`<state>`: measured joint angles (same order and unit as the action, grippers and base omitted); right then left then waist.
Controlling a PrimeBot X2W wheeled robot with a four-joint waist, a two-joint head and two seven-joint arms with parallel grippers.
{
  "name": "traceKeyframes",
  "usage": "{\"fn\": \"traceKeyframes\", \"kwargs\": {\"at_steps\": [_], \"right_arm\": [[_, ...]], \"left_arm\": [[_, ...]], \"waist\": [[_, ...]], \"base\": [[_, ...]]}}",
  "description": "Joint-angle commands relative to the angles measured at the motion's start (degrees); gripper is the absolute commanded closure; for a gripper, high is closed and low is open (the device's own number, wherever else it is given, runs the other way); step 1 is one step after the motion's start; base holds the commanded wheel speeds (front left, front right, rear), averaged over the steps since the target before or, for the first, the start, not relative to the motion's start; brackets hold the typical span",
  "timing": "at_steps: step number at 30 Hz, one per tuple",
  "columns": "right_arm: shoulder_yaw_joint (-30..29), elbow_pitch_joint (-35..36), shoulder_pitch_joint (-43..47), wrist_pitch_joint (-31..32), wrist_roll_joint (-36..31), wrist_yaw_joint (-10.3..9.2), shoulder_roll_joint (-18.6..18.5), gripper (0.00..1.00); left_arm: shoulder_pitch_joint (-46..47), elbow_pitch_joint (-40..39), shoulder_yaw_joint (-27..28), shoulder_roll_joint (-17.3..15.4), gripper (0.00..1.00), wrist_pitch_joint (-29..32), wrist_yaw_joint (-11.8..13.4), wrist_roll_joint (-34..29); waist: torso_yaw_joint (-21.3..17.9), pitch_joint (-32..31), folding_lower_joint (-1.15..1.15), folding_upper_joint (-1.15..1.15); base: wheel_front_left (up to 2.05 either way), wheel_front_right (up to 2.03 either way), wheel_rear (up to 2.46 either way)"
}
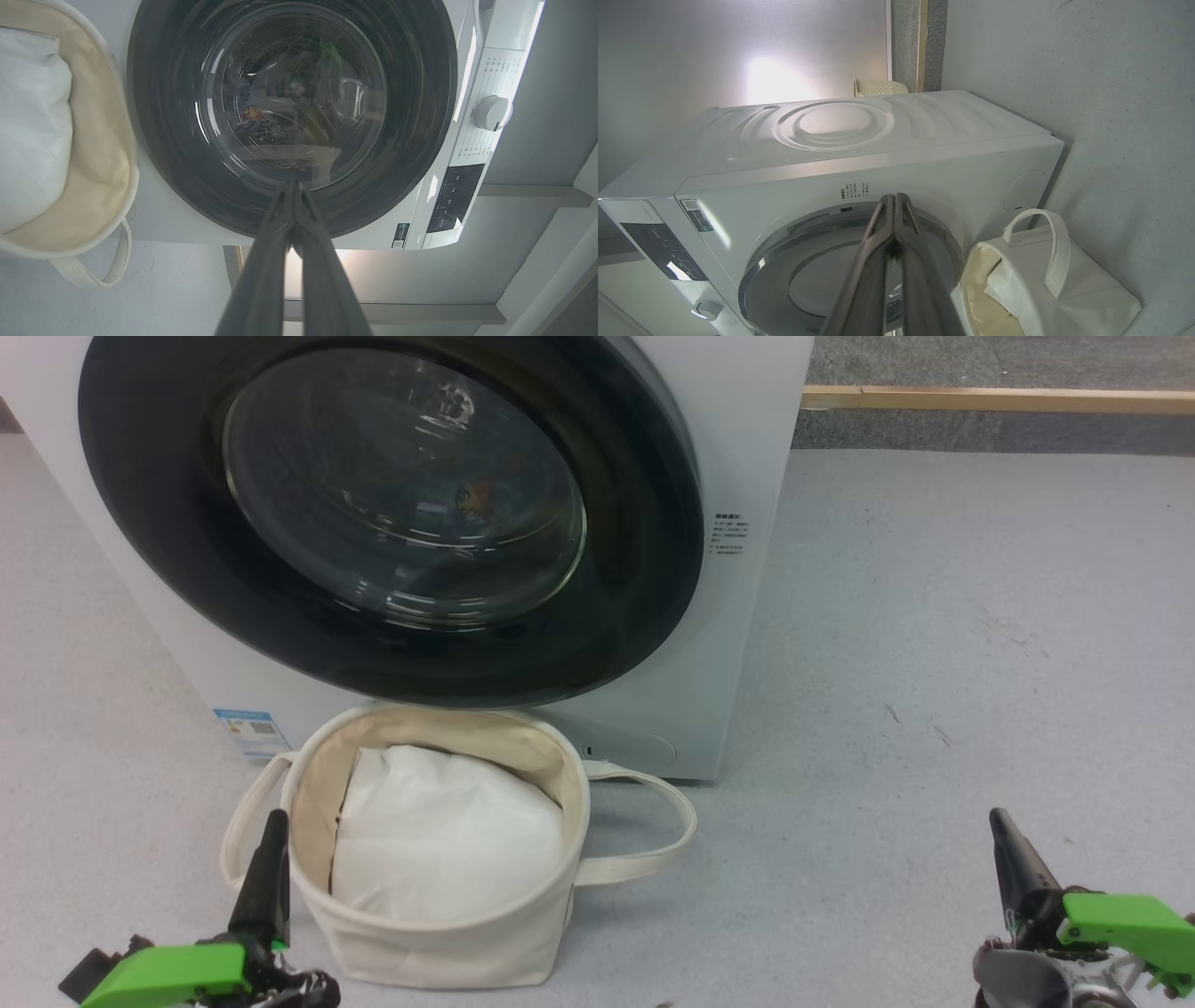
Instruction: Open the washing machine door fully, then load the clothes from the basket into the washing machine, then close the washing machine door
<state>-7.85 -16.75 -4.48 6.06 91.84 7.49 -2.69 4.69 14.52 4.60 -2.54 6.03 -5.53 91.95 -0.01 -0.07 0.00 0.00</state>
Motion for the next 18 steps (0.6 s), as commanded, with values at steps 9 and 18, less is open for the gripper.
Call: {"fn": "traceKeyframes", "kwargs": {"at_steps": [9,18], "right_arm": [[1.2,2.1,-2.5,0.5,0.2,0.0,-0.2,1.0],[1.2,2.1,-2.5,0.5,0.2,0.0,-0.2,1.0]], "left_arm": [[1.6,-2.2,2.0,-0.3,1.0,0.5,-0.1,0.1],[1.6,-2.2,2.0,-0.3,1.0,0.5,-0.1,0.1]], "waist": [[0.0,0.0,0.0,0.0],[0.0,0.0,0.0,0.0]], "base": [[0.0,0.0,0.0],[0.0,0.0,0.0]]}}
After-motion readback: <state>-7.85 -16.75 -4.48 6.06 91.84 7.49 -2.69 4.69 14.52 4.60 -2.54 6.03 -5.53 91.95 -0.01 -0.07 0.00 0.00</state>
